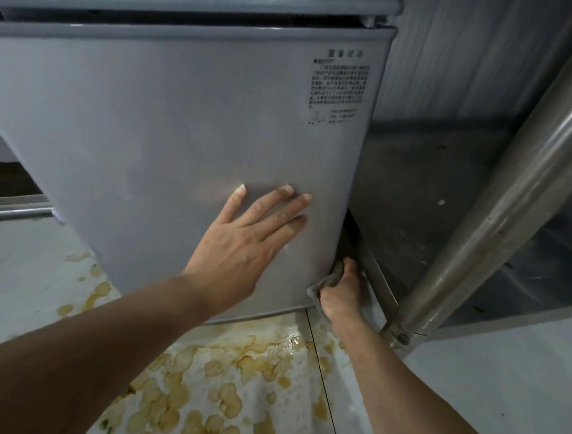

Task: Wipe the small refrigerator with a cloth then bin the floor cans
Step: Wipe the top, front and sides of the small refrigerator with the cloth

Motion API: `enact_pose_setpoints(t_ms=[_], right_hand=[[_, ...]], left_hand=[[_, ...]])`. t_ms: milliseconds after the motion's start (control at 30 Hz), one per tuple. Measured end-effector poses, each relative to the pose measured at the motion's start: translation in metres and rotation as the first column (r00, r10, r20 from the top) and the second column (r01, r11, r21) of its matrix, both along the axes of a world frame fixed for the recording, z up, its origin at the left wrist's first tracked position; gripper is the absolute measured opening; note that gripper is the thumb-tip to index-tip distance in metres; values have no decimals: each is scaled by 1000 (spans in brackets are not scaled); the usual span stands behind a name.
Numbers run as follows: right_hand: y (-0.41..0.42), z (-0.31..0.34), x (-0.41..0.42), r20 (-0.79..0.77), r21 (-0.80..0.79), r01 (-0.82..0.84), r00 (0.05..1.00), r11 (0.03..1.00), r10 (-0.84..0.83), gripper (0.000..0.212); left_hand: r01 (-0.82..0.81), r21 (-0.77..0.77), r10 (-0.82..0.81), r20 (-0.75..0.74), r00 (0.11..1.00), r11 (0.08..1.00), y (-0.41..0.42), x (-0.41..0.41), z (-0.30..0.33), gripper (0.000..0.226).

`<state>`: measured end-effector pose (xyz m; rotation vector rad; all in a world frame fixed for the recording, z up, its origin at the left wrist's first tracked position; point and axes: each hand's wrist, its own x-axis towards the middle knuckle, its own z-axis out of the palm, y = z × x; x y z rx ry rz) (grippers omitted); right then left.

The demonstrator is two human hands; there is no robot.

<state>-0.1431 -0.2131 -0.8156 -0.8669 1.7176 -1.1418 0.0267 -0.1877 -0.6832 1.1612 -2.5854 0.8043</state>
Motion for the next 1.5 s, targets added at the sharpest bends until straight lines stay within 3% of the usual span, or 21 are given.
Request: enact_pose_setpoints(t_ms=[267,467,700,867,1033,1233,1500], right_hand=[[4,52,6,-140,-154,27,989,988,-49,53],[2,99,6,-5,-313,74,997,947,-80,48],[-3,162,-1,54,-378,74,997,923,-57,45],[0,213,-5,8,-433,33,999,901,-33,38],[5,252,-3,4,-476,47,999,878,-51,32],[8,289,-4,33,-474,79,997,877,-73,45],[4,311,-7,50,-508,58,998,859,-38,47]], left_hand=[[-53,90,45,97,994,995,10,-3,15,70],[-46,204,38,43,998,978,11,-2,28,75],[-49,15,50,-40,998,999,8,-8,84,80],[-75,-141,58,-125,991,987,6,-3,128,79],[-100,-85,90,-114,989,991,-4,8,141,83],[-44,-81,40,-47,998,996,-1,13,158,77],[18,-105,-26,-76,997,994,2,5,199,70]])
